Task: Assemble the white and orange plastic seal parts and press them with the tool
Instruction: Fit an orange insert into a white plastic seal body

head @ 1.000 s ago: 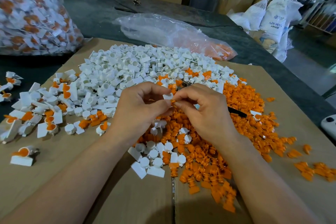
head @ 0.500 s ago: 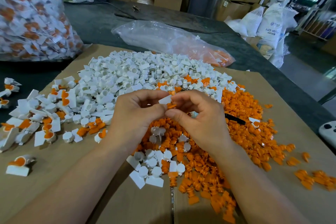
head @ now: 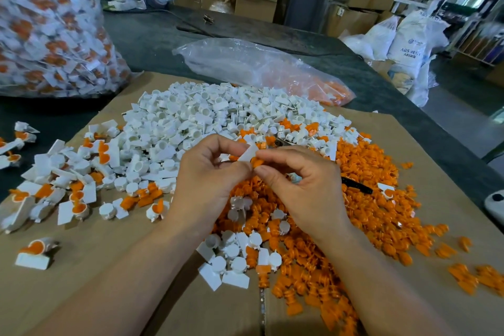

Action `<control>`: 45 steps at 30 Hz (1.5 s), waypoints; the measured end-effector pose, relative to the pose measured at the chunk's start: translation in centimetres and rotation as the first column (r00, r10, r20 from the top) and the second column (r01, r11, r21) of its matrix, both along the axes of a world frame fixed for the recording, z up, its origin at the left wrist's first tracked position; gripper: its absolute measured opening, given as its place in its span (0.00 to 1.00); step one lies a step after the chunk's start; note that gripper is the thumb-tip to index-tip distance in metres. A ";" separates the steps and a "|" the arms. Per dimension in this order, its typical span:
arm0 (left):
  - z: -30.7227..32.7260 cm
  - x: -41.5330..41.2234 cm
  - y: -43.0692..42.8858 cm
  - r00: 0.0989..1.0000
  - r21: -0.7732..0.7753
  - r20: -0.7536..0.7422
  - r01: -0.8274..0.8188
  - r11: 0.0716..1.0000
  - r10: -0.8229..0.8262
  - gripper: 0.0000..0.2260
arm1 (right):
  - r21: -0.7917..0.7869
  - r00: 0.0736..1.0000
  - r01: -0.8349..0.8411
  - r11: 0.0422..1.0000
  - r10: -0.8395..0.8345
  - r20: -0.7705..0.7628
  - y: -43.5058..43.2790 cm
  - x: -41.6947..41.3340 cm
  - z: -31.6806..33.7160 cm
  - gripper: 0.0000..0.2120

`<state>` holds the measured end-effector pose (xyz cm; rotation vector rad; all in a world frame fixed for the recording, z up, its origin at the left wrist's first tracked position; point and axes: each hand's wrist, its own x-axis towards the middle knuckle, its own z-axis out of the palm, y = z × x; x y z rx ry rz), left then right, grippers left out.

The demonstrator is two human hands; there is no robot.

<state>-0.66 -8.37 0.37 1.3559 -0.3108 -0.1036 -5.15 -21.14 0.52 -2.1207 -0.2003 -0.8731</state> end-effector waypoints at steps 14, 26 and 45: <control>0.3 0.3 0.5 0.980 -0.105 -0.139 0.126 0.986 -0.140 0.07 | -0.042 0.999 0.015 0.999 -0.013 0.052 -0.2 0.1 -0.1 0.14; 0.4 0.2 0.7 0.977 -0.067 -0.164 0.123 0.990 -0.133 0.04 | -0.079 0.995 -0.094 0.992 0.090 -0.051 -0.6 -0.1 0.1 0.16; 0.5 0.1 0.6 0.986 -0.029 -0.150 0.074 0.997 -0.078 0.09 | -0.052 0.993 -0.110 0.993 0.108 -0.044 -0.6 -0.1 0.0 0.13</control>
